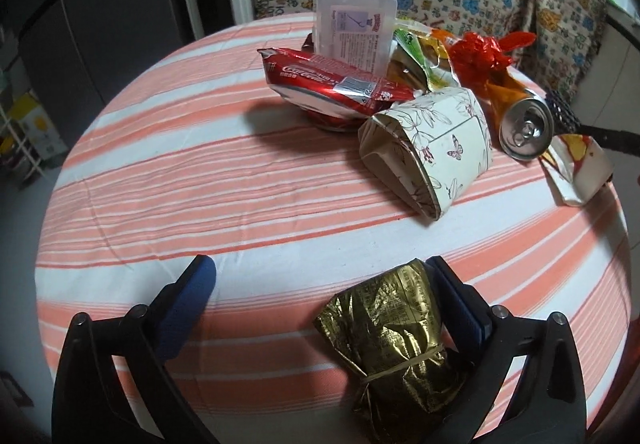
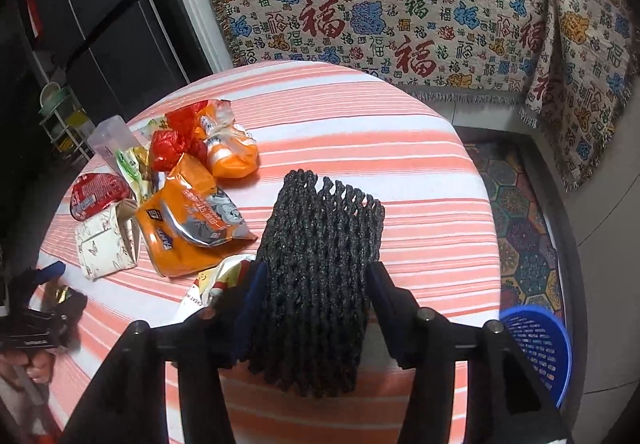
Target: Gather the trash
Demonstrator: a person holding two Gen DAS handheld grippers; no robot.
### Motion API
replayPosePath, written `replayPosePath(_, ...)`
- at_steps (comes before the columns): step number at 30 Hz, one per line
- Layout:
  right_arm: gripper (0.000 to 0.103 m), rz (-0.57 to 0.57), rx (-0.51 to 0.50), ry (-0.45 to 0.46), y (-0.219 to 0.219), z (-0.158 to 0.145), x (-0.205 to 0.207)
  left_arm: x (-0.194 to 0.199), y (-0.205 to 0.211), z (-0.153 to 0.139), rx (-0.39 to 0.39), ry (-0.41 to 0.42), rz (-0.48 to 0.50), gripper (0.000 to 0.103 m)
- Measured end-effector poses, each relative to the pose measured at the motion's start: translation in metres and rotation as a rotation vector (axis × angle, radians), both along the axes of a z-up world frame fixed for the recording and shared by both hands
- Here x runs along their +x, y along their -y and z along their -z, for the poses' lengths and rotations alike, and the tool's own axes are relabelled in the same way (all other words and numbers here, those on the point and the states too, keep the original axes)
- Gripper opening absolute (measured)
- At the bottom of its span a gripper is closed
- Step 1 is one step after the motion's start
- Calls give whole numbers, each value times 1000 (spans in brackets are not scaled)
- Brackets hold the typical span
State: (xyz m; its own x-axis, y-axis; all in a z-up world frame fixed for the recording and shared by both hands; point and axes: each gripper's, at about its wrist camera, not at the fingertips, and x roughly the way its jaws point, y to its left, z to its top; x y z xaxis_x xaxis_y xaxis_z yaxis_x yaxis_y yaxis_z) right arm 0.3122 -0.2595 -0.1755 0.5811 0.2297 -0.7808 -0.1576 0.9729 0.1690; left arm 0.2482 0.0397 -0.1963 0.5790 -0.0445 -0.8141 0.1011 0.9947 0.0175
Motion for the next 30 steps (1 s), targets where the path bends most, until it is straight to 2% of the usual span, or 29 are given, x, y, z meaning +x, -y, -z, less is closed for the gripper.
replayPosePath(6, 55, 7, 28, -3, 12, -8, -5, -10, -3, -4, -4, -32, 25, 102)
replayPosePath(9, 55, -16, 46, 20, 9, -8, -10, -18, -13, -17, -72, -6, -1, 102)
replayPosePath(12, 55, -32, 35, 20, 3, -4, -15, -31, -18, -32, -143, 1, 27, 102)
replayPosePath(14, 55, -56, 0, 5, 0, 0, -19, -40, -15, -34, -164, -3, 44, 102)
replayPosePath(17, 55, -59, -82, -25, 0, 10, -25, -49, -11, -26, -166, -30, 63, 102)
replayPosePath(22, 55, -51, -70, -5, 14, 1, -38, -51, -2, -19, -111, -37, 74, 102)
replayPosePath(25, 55, -25, -1, 27, 22, -14, -39, -51, -1, -16, -101, -35, 65, 89)
replayPosePath(27, 55, -6, 50, 47, 24, -23, -35, -53, 1, -15, -93, -37, 70, 76)
replayPosePath(28, 55, 0, 53, 49, 21, -24, -32, -53, 3, -13, -84, -37, 71, 73)
replayPosePath(30, 55, 2, 36, 43, 14, -18, -22, -52, 7, -10, -62, -27, 67, 57)
